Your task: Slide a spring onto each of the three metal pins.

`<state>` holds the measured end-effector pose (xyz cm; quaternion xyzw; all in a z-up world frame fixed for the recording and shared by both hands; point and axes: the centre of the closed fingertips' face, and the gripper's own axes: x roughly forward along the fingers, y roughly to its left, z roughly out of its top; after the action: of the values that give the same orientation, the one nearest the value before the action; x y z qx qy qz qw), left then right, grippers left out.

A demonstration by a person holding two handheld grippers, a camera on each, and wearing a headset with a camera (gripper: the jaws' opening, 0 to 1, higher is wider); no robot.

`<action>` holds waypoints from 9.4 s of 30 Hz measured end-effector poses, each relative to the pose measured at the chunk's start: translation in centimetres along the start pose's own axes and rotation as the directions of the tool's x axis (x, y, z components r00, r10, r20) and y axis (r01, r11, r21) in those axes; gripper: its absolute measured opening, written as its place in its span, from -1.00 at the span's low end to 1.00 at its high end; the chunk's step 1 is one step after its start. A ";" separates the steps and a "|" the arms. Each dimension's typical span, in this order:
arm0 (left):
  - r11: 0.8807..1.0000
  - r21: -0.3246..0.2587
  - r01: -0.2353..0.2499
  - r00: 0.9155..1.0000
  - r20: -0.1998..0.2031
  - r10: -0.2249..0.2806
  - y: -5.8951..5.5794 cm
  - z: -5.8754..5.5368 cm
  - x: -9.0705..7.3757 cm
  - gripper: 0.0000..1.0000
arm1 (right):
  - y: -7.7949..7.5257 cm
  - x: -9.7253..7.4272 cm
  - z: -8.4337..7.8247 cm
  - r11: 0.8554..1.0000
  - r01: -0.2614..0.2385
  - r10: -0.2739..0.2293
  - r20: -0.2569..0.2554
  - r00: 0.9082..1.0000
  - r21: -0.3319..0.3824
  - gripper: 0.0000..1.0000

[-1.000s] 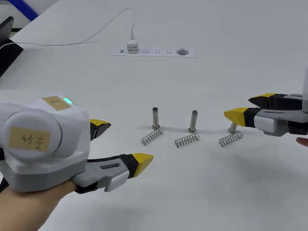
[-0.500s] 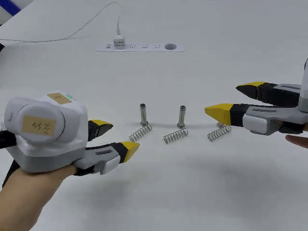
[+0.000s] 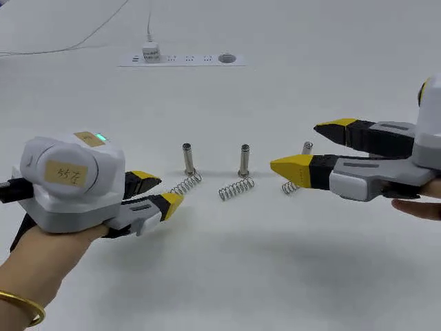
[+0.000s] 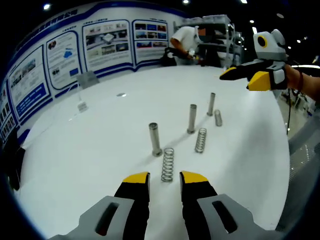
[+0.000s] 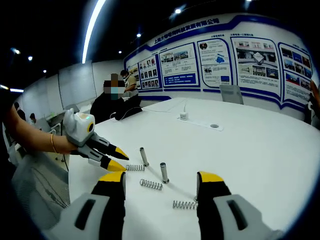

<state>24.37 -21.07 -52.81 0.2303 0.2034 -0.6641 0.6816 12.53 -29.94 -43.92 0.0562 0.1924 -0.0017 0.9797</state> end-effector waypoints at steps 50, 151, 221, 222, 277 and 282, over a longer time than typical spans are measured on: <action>0.970 -0.216 0.109 0.961 0.271 -0.048 -4.2 6.2 -5.0 -0.80 | 5.0 1.1 2.3 0.970 -0.153 0.139 0.085 0.987 0.191 -0.09; 0.997 -0.053 0.052 0.975 0.217 -0.039 -6.8 4.6 -4.6 0.23 | 3.7 13.2 4.1 0.999 -0.031 0.032 0.061 0.998 -0.014 -0.76; 0.998 -0.061 0.030 0.985 0.172 -0.019 -5.9 3.9 -4.3 0.24 | 4.0 15.1 -1.0 0.980 0.006 -0.033 -0.133 0.991 -0.201 -0.63; 0.998 -0.061 0.030 0.985 0.172 -0.019 -5.9 3.9 -4.3 0.24 | 4.0 15.0 -0.9 0.980 0.007 -0.033 -0.128 0.991 -0.199 -0.62; 0.988 0.080 0.129 0.988 0.071 -0.135 -5.8 3.5 2.0 -0.23 | 0.7 2.0 0.2 0.998 0.063 -0.063 0.014 0.998 -0.026 -0.19; 0.987 0.078 0.141 0.987 0.066 -0.146 -5.7 3.4 3.0 -0.33 | 0.5 1.2 -0.6 0.998 0.065 -0.065 0.013 0.998 -0.014 -0.17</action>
<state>18.72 -25.54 -52.01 0.2160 0.1706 -0.7264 0.6298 13.42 -29.35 -44.86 0.0428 0.1879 -0.0326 0.9807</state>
